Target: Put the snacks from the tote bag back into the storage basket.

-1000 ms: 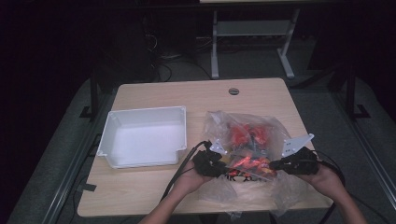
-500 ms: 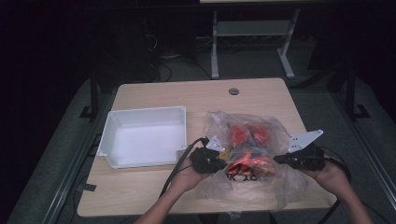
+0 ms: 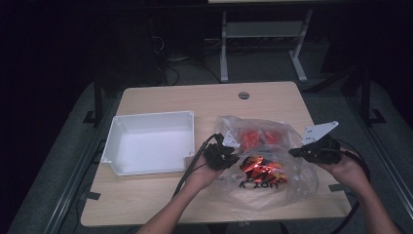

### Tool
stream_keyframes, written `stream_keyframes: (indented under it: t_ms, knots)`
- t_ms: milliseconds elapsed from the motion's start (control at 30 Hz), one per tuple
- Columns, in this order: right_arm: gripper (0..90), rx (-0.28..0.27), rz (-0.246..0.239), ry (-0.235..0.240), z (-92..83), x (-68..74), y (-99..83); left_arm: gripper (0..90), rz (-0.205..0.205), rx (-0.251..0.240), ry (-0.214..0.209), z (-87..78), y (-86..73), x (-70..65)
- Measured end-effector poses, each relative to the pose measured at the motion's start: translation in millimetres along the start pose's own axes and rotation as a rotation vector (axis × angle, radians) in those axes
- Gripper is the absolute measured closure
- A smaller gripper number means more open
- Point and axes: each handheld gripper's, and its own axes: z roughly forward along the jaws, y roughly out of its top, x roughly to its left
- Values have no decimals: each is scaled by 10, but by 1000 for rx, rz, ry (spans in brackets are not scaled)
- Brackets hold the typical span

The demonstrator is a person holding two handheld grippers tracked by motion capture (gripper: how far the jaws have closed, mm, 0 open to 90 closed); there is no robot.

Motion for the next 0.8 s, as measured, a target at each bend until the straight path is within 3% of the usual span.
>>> stream_keyframes:
  t_ms: [233, 333, 533, 633, 800]
  knots:
    - [898, 8, 66, 17, 138, -177, -107, 896, -18, 34, 22, 235, 35, 85]
    - [898, 29, 83, 24, 248, -195, -154, 898, -23, 59, 22, 329, 12, 114]
    - [898, 37, 118, 43, 419, -227, -199, 898, -39, 59, 19, 447, -15, 144]
    - [899, 43, 145, 70, 512, -242, -214, 898, -51, 59, 3, 486, -26, 166]
    - [899, 53, 151, 105, 628, -214, -219, 899, -48, 68, -20, 557, -42, 153]
